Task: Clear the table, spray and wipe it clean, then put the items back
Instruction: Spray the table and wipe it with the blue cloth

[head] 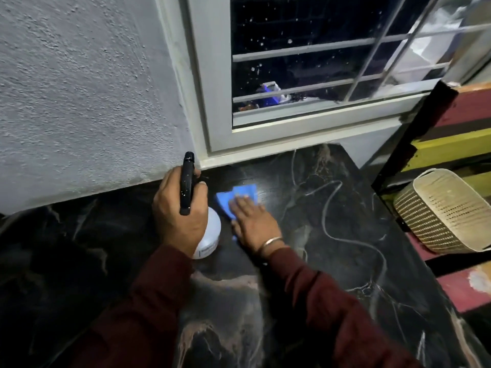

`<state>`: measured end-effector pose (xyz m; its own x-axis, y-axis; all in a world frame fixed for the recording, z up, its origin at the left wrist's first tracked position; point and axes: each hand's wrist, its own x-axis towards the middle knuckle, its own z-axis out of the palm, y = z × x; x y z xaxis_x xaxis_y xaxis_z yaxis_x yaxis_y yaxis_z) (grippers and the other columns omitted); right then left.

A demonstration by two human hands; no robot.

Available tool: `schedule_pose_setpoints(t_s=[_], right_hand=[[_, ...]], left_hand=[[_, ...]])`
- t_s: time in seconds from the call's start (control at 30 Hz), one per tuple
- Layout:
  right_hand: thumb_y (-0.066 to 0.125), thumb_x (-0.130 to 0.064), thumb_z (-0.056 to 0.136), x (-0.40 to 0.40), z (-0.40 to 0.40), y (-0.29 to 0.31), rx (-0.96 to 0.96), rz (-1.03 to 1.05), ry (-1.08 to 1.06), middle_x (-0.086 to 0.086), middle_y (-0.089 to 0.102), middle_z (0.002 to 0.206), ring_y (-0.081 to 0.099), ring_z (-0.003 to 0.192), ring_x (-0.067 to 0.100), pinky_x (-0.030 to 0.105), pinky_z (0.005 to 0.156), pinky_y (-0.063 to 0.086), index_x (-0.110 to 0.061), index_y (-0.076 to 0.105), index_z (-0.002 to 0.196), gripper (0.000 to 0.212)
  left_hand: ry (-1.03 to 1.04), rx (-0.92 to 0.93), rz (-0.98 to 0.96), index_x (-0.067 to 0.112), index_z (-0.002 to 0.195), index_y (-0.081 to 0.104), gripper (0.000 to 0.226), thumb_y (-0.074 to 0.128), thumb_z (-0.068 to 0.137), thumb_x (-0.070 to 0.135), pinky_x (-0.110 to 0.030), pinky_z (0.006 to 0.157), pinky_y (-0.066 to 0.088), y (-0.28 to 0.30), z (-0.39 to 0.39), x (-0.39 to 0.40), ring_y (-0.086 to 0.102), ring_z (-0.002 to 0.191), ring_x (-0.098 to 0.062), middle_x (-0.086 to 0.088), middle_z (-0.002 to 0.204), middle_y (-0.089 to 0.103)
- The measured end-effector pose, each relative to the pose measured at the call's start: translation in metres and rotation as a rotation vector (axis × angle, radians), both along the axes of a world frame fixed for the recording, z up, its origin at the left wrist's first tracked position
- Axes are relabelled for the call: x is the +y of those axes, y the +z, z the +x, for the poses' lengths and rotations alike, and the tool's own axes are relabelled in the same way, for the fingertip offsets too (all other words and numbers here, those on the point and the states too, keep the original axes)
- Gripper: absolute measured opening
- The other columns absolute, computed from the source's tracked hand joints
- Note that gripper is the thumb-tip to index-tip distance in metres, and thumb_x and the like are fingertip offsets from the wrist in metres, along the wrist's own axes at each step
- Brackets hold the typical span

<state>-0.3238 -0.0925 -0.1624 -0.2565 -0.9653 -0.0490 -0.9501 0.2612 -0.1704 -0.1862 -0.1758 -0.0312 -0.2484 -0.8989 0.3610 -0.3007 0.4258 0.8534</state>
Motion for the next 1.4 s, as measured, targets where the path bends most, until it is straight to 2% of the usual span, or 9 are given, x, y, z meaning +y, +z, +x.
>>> schedule_pose_setpoints(t_s=[0.2,0.37,0.5,0.63,0.8,0.9,1.03,1.3,1.4], right_hand=[[0.028,-0.037,0.089,0.078,-0.12,0.005,-0.013,-0.033,-0.439,0.019,0.042,0.145,0.039,0.135,0.037,0.052,0.107,0.033,-0.005,0.046,0.138,0.061],[0.043,-0.034,0.084,0.091,-0.046,-0.001,-0.084,-0.052,0.02,0.011,0.047,0.143,0.046,0.131,0.031,0.047,0.109,0.036,-0.011,0.051,0.135,0.057],[0.035,-0.039,0.086,0.025,-0.095,0.0,-0.049,-0.003,0.152,0.007,0.048,0.144,0.047,0.131,0.027,0.045,0.107,0.037,-0.015,0.051,0.136,0.057],[0.035,-0.033,0.099,-0.011,-0.197,0.004,-0.032,0.035,-0.162,0.01,0.021,0.158,0.019,0.145,0.027,0.044,0.116,0.015,-0.014,0.026,0.149,0.055],[0.036,-0.03,0.097,0.014,-0.243,0.001,-0.034,-0.047,-0.542,0.015,0.027,0.154,0.022,0.143,0.033,0.047,0.115,0.018,-0.007,0.031,0.146,0.054],[0.038,-0.029,0.095,-0.02,-0.192,0.004,-0.059,-0.069,-0.322,0.017,0.029,0.153,0.025,0.141,0.034,0.047,0.115,0.021,-0.005,0.032,0.144,0.055],[0.041,-0.031,0.096,-0.048,-0.15,0.006,-0.175,-0.007,0.08,0.007,0.02,0.158,0.016,0.146,0.026,0.042,0.119,0.01,-0.014,0.025,0.149,0.058],[0.035,-0.03,0.095,0.022,-0.262,0.004,-0.063,-0.049,-0.384,0.014,0.033,0.152,0.03,0.14,0.032,0.047,0.113,0.024,-0.012,0.038,0.143,0.051],[0.026,-0.033,0.088,0.045,-0.217,0.004,-0.002,-0.059,-0.23,0.019,0.044,0.144,0.042,0.13,0.038,0.05,0.107,0.036,-0.006,0.045,0.138,0.06]], left_hand=[[0.026,-0.014,0.012,0.014,0.093,0.066,0.016,0.057,0.08,0.017,-0.037,0.076,0.052,-0.001,-0.061,0.019,0.062,0.081,-0.019,0.002,0.088,0.065],[0.037,0.012,0.017,0.012,0.093,0.066,0.018,0.056,0.08,0.017,-0.041,0.079,0.052,0.0,-0.112,0.034,0.063,0.083,-0.019,-0.001,0.088,0.066],[0.053,0.012,0.019,0.011,0.094,0.068,0.025,0.054,0.078,0.026,-0.04,0.08,0.052,0.0,-0.139,0.038,0.064,0.084,-0.021,-0.003,0.088,0.068],[0.041,-0.04,-0.006,0.015,0.092,0.066,0.021,0.053,0.079,0.024,-0.035,0.075,0.052,0.004,-0.161,0.034,0.062,0.08,-0.019,-0.002,0.085,0.067],[0.076,-0.043,-0.023,0.018,0.09,0.065,0.016,0.053,0.079,0.018,-0.03,0.072,0.05,0.008,-0.174,0.031,0.06,0.077,-0.01,0.003,0.085,0.066],[0.069,-0.061,-0.019,0.016,0.09,0.066,0.017,0.053,0.079,0.018,-0.031,0.073,0.05,0.007,-0.179,0.032,0.06,0.077,-0.008,0.004,0.086,0.067],[0.07,-0.075,-0.037,0.016,0.091,0.065,0.022,0.05,0.077,0.023,-0.032,0.073,0.051,0.008,-0.181,0.034,0.061,0.078,-0.011,0.004,0.085,0.067],[0.073,-0.043,-0.023,0.018,0.09,0.066,0.017,0.053,0.079,0.021,-0.033,0.07,0.05,0.008,-0.179,0.049,0.06,0.075,-0.015,0.001,0.082,0.065],[0.083,-0.033,-0.022,0.015,0.088,0.066,0.016,0.054,0.079,0.02,-0.028,0.071,0.047,0.006,-0.183,0.056,0.058,0.075,-0.012,0.002,0.082,0.065]])
